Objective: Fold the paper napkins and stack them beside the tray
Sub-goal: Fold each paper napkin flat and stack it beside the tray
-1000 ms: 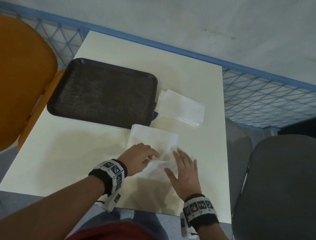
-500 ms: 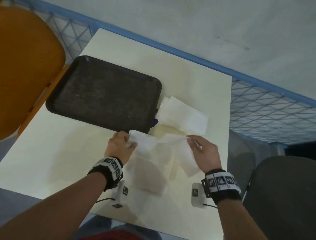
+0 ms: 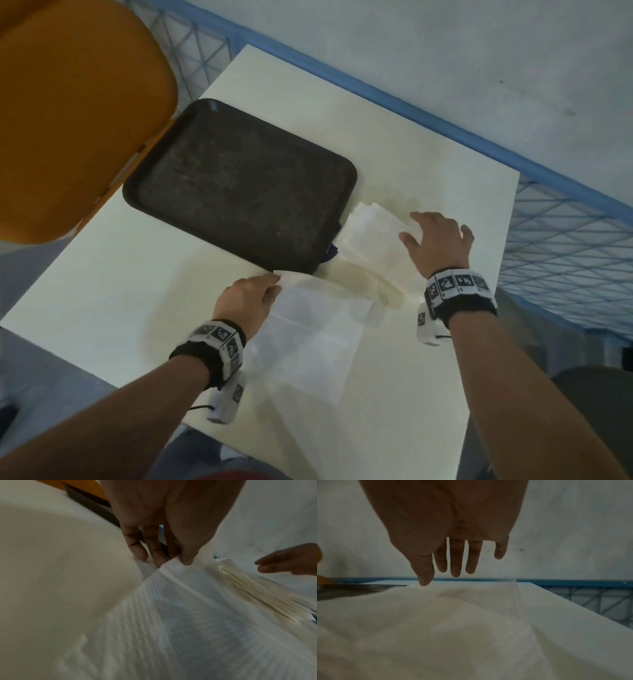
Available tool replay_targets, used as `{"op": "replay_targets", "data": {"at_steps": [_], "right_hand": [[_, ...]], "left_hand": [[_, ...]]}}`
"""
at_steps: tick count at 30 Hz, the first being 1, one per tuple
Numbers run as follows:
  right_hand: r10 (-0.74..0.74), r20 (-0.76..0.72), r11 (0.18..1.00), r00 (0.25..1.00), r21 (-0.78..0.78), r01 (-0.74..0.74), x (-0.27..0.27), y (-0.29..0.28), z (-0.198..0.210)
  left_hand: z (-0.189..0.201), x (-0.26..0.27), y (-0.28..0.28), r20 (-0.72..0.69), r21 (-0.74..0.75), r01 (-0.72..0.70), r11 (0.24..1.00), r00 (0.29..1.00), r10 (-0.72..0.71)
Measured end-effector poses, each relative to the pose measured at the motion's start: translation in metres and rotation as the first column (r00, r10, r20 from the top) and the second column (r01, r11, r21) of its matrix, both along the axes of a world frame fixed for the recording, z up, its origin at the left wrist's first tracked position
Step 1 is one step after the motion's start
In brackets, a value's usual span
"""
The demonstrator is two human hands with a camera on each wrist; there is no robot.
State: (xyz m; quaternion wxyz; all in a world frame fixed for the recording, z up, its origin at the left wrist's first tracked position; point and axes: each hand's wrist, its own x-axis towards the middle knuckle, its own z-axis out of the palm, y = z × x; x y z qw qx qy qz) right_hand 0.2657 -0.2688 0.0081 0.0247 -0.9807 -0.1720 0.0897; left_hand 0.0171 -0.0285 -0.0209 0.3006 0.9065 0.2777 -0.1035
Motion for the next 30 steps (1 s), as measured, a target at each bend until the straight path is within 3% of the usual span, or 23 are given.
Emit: {"op": "replay_targets", "data": {"at_steps": [3, 7, 9, 12, 14, 18, 21, 24, 28, 30], "right_hand": [[-0.011, 0.096, 0.95, 0.995, 0.312, -0.02, -0.036, -0.002, 0.009], [-0.126, -0.266, 0.707, 0.956, 0.652, 0.275, -0.119, -0.004, 0.014], [-0.139, -0.386, 0.632, 0.912, 0.675, 0.382, -0.156, -0.007, 0.002], [-0.165, -0.493, 0.633, 0.854, 0.612, 0.475, -0.198, -0.012, -0.016], [-0.189, -0.543, 0.619, 0.818, 0.581, 0.529, -0.221, -0.013, -0.021], [-0.231, -0.601, 0.528, 0.765, 0.583, 0.618, -0.245, -0.011, -0.016], [-0.18, -0.639, 0.401, 0.748, 0.647, 0.649, -0.25, -0.009, -0.005], [-0.118, -0.684, 0.307, 0.719, 0.664, 0.682, -0.25, 0.001, 0.009], [-0.085, -0.702, 0.287, 0.707, 0.663, 0.692, -0.255, 0.02, 0.023], [-0.113, -0.715, 0.278, 0.69, 0.644, 0.713, -0.26, 0.027, 0.027]], "left_hand": [[0.006, -0.005, 0.006, -0.017, 0.028, 0.104, 0.994, 0.994, -0.104], [0.004, -0.015, 0.017, 0.098, 0.048, 0.282, 0.958, 0.953, -0.285], [0.001, -0.022, 0.021, 0.028, 0.033, 0.389, 0.921, 0.92, -0.39], [0.0, -0.032, 0.024, -0.072, 0.046, 0.536, 0.843, 0.843, -0.532], [0.005, -0.038, 0.023, -0.033, 0.05, 0.54, 0.84, 0.842, -0.539], [0.042, -0.041, 0.016, 0.158, -0.167, 0.407, 0.898, 0.91, -0.383], [0.076, -0.04, 0.017, 0.254, -0.366, 0.453, 0.813, 0.889, -0.381], [0.096, -0.034, 0.022, 0.316, -0.611, 0.34, 0.715, 0.933, -0.174], [0.101, -0.027, 0.021, 0.287, -0.722, 0.119, 0.681, 0.948, 0.138], [0.096, -0.028, 0.026, 0.226, -0.756, 0.023, 0.654, 0.947, 0.228]]}}
